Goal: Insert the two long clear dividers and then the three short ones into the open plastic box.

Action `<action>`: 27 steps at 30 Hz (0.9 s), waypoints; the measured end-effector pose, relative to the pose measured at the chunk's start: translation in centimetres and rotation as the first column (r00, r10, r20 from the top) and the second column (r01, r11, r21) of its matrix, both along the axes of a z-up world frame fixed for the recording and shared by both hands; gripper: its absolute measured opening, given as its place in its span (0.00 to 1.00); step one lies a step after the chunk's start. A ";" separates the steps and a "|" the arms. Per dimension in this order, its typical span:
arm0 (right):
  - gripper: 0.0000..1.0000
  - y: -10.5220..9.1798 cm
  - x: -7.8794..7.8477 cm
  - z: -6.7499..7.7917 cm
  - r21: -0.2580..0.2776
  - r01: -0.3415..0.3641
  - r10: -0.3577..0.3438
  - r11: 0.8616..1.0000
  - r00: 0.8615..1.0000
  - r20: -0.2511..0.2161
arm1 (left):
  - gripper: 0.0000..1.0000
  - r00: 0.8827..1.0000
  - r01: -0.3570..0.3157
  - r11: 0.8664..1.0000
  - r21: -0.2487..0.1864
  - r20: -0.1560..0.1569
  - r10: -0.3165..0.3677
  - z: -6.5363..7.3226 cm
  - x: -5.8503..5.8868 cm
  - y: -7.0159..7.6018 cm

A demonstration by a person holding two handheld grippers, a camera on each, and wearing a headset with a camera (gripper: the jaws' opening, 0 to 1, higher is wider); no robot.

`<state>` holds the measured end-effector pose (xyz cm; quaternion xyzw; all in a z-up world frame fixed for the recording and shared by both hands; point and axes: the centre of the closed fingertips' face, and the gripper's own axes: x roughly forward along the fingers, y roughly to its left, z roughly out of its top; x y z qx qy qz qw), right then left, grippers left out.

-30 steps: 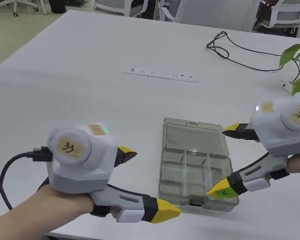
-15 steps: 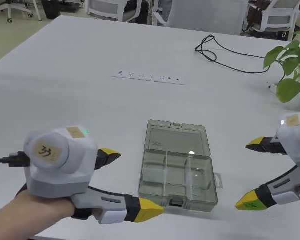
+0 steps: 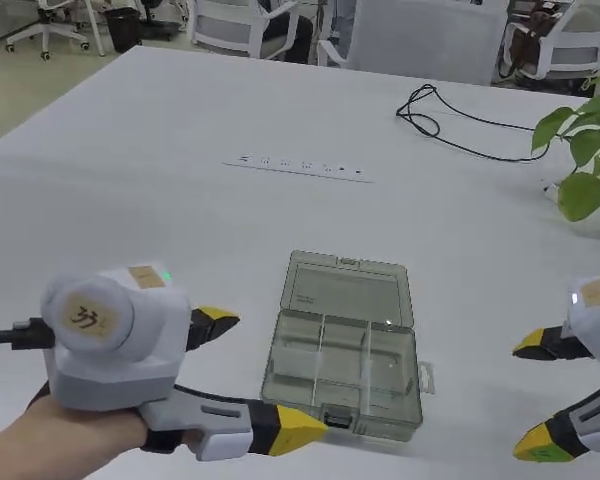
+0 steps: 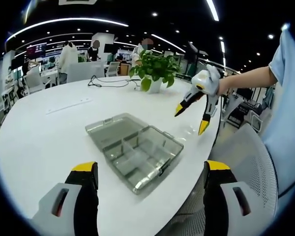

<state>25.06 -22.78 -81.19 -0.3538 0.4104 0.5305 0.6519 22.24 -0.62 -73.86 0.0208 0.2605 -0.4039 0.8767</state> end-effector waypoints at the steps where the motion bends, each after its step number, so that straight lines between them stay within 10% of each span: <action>1: 0.66 -0.1 0.0 -0.3 -0.004 -0.002 0.002 1.000 1.000 -0.004 | 0.90 1.000 -0.002 1.000 0.003 0.001 0.002 0.0 0.0 0.0; 7: 0.56 -0.6 0.3 -2.7 -0.021 -0.034 0.034 0.999 0.999 -0.038 | 0.90 1.000 -0.023 1.000 0.003 0.002 0.023 0.0 0.3 0.2; 27: 0.41 -1.2 0.3 -4.0 -0.075 -0.098 0.093 0.992 0.994 -0.064 | 0.90 0.998 -0.061 0.998 -0.004 0.000 0.061 -0.1 0.6 0.8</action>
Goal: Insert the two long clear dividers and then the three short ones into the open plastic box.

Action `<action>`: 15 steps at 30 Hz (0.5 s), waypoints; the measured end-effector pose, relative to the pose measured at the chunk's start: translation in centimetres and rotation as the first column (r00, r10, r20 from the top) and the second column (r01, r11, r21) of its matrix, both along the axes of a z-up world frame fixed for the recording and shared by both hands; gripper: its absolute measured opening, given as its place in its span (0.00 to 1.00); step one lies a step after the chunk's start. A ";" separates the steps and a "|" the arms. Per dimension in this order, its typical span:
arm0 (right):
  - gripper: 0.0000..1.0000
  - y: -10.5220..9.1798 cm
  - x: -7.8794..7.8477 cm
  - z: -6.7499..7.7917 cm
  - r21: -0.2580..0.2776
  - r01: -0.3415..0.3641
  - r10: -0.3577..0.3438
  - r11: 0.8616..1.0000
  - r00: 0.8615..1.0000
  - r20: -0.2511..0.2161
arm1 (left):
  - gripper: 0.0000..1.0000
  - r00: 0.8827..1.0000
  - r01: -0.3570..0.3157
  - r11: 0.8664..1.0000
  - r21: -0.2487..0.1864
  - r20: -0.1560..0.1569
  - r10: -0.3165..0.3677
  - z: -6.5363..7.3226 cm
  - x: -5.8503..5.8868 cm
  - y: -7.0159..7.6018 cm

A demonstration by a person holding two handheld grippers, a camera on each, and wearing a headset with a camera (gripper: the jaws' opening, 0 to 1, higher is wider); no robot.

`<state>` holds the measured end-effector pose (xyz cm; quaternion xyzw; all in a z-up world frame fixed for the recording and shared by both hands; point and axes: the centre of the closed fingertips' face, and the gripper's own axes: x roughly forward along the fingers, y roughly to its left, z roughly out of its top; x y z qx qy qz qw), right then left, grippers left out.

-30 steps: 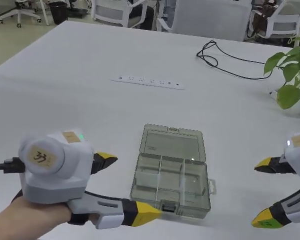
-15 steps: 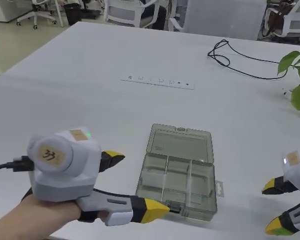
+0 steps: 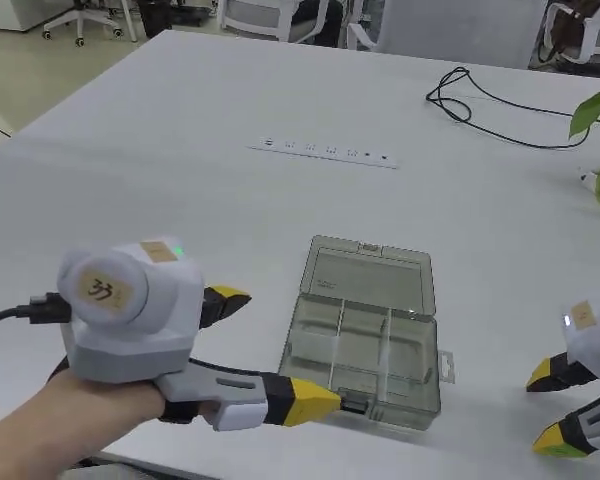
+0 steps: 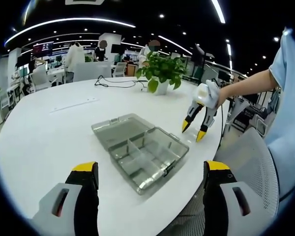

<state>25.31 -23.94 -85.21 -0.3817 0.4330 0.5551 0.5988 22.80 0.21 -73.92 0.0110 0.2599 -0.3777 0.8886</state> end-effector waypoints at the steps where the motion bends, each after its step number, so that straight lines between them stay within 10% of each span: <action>1: 0.40 0.1 0.1 0.0 0.004 -0.001 0.001 1.000 1.000 0.007 | 0.90 1.000 -0.001 1.000 0.000 0.000 0.001 0.0 0.0 0.0; 15: 0.37 0.1 -0.3 -0.2 -0.026 -0.064 0.065 0.998 0.997 0.037 | 0.90 1.000 0.004 1.000 -0.012 -0.004 -0.004 -0.2 -0.2 -0.6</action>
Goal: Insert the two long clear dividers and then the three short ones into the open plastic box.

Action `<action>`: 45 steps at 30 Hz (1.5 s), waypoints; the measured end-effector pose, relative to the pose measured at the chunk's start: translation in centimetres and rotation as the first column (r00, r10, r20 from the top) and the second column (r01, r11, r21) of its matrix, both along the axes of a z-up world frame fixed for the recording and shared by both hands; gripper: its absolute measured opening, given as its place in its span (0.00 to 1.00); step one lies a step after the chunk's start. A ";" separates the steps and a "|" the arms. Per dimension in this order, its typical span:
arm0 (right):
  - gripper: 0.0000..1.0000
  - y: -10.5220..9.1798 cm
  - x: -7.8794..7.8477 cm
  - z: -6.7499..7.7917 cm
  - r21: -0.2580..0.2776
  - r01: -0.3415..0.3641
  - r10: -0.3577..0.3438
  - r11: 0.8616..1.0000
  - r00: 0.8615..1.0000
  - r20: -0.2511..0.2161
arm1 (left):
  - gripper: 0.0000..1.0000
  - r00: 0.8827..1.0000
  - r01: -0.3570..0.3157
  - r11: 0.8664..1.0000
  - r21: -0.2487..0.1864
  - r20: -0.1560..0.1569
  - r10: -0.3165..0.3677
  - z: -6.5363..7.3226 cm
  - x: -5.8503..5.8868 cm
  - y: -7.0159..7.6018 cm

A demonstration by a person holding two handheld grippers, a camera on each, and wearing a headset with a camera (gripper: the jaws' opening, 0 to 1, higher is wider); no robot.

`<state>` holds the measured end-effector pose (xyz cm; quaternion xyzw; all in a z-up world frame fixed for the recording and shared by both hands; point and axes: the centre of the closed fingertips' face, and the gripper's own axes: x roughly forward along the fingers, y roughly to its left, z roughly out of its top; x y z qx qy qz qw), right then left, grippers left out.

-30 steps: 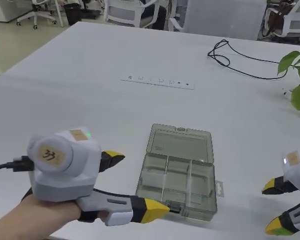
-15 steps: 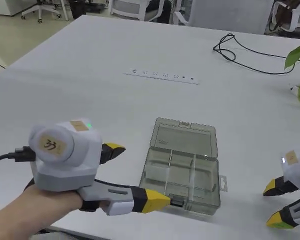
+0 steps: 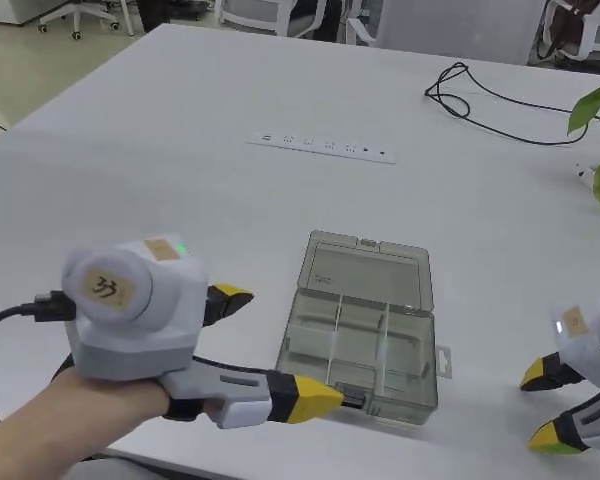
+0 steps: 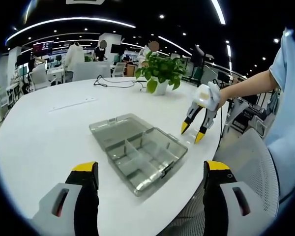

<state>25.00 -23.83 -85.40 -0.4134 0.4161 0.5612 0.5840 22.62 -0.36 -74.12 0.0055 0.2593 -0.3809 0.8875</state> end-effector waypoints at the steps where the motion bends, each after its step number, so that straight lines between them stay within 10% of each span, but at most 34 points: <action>1: 0.37 0.0 0.0 0.0 0.000 0.001 -0.001 1.000 1.000 0.000 | 0.90 1.000 0.000 1.000 -0.001 0.000 0.000 0.0 0.0 0.0; 25: 0.33 0.3 0.3 0.5 0.013 0.018 -0.018 1.000 0.999 0.027 | 0.88 1.000 0.021 1.000 -0.007 -0.008 -0.021 0.0 0.1 -1.1; 45: 0.33 3.7 1.0 5.0 0.116 -0.032 0.013 0.993 0.987 0.162 | 0.81 0.997 0.011 0.997 -0.076 -0.073 -0.017 -0.1 0.9 -3.4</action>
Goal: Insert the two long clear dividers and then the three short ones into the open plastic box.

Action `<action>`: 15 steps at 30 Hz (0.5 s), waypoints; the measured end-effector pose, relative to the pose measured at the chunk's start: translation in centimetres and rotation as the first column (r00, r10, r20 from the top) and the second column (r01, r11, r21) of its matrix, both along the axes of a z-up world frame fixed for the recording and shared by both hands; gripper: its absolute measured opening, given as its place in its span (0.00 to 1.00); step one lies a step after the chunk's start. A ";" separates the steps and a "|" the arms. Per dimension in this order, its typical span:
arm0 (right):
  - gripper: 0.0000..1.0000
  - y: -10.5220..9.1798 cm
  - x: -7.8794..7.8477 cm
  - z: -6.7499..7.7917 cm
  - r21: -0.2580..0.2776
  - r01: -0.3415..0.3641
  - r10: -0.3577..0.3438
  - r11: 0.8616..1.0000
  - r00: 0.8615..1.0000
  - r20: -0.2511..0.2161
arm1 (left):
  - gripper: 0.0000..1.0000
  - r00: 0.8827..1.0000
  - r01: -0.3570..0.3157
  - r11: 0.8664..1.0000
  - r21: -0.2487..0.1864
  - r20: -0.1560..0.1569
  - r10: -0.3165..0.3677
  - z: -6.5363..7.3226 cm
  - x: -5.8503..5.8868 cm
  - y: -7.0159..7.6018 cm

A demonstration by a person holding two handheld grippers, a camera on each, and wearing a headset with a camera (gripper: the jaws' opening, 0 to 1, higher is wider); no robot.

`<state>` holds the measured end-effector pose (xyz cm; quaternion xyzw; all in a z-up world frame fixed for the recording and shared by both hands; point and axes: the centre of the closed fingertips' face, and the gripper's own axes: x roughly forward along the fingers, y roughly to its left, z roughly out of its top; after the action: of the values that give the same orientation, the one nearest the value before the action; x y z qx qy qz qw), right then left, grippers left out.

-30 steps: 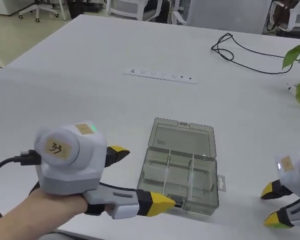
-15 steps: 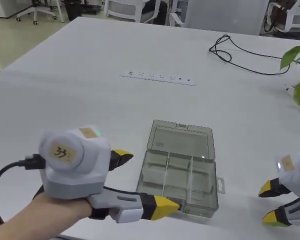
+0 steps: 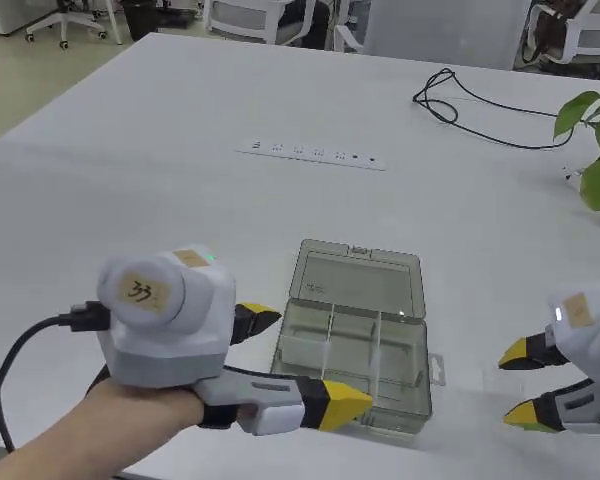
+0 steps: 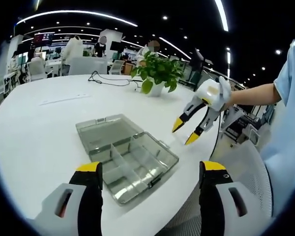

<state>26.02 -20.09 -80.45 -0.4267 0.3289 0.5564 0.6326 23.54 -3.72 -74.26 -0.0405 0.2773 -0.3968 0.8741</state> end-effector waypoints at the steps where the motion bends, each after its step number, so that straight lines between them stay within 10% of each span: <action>1: 0.33 0.4 0.0 0.5 0.006 -0.006 0.006 1.000 1.000 0.014 | 0.79 1.000 0.007 1.000 0.000 -0.002 -0.007 0.0 0.0 -0.2; 15: 0.33 5.5 0.5 6.5 0.080 -0.124 0.105 0.989 0.972 0.210 | 0.57 0.991 -0.015 0.986 -0.164 -0.137 -0.008 1.3 2.0 -4.3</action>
<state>26.51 -14.57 -73.93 -0.4703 0.2109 0.5596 0.6490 25.59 -7.99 -72.93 -0.1400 0.3032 -0.4131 0.8473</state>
